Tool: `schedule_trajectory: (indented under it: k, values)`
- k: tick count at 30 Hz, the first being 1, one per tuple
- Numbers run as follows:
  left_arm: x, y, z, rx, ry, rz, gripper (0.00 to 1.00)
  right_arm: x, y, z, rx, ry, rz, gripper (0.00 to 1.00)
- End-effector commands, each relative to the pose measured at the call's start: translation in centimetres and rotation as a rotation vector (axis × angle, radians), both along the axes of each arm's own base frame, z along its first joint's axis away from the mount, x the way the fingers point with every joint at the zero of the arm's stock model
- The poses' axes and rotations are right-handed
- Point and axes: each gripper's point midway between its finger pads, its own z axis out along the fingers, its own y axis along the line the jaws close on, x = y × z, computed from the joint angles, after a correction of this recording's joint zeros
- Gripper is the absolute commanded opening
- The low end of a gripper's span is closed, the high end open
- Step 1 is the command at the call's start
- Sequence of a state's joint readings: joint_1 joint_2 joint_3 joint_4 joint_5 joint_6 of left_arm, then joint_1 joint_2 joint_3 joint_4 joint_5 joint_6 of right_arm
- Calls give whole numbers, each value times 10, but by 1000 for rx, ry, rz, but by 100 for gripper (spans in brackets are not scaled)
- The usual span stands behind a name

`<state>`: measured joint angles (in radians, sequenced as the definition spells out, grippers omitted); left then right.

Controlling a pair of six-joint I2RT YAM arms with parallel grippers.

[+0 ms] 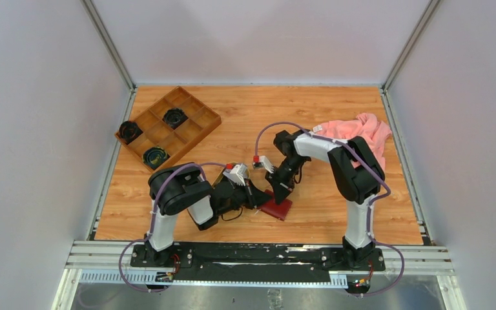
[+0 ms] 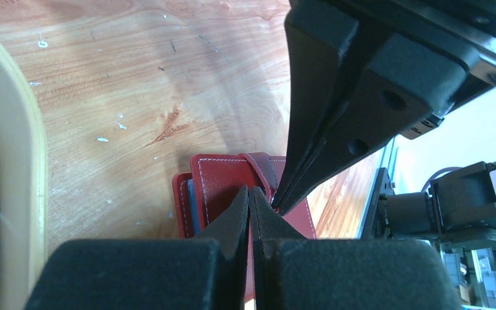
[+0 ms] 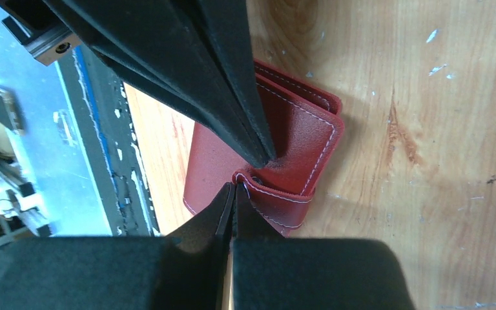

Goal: Put the credit cards into the card holder
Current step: Close the card holder at the center of the board.

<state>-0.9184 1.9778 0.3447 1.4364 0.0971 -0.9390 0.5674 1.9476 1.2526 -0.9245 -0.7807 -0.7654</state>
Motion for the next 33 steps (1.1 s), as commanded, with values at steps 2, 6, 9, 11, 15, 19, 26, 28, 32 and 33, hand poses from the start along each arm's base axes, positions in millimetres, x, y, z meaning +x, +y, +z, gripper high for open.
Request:
schedule_trajectory:
  k: [2,6,9,11,15,19,26,28,32,33]
  values:
    - [1,8,-14,40,9,20,0,6,-10,-21,-25,55,-10,0]
    - [1,8,-14,39,9,18,0,10,-9,-20,-18,103,-38,0]
    - [1,8,-13,35,6,15,0,12,-12,-23,-29,134,-56,0]
    - [0,7,-12,34,6,12,0,14,-12,-23,-30,157,-70,0]
    - [0,7,-12,31,6,9,0,18,-13,-22,-29,214,-89,0]
    - [0,7,-13,34,8,8,0,18,-14,-25,-47,253,-105,0]
    - [0,6,-13,34,7,5,0,24,-13,-22,-53,279,-139,0]
    - [0,6,-13,34,7,4,0,23,-13,-18,-39,271,-122,0]
    - [0,5,-13,32,7,1,0,19,-12,-1,35,235,-79,14]
    - [0,5,-13,32,7,0,0,18,-10,5,56,221,-70,19]
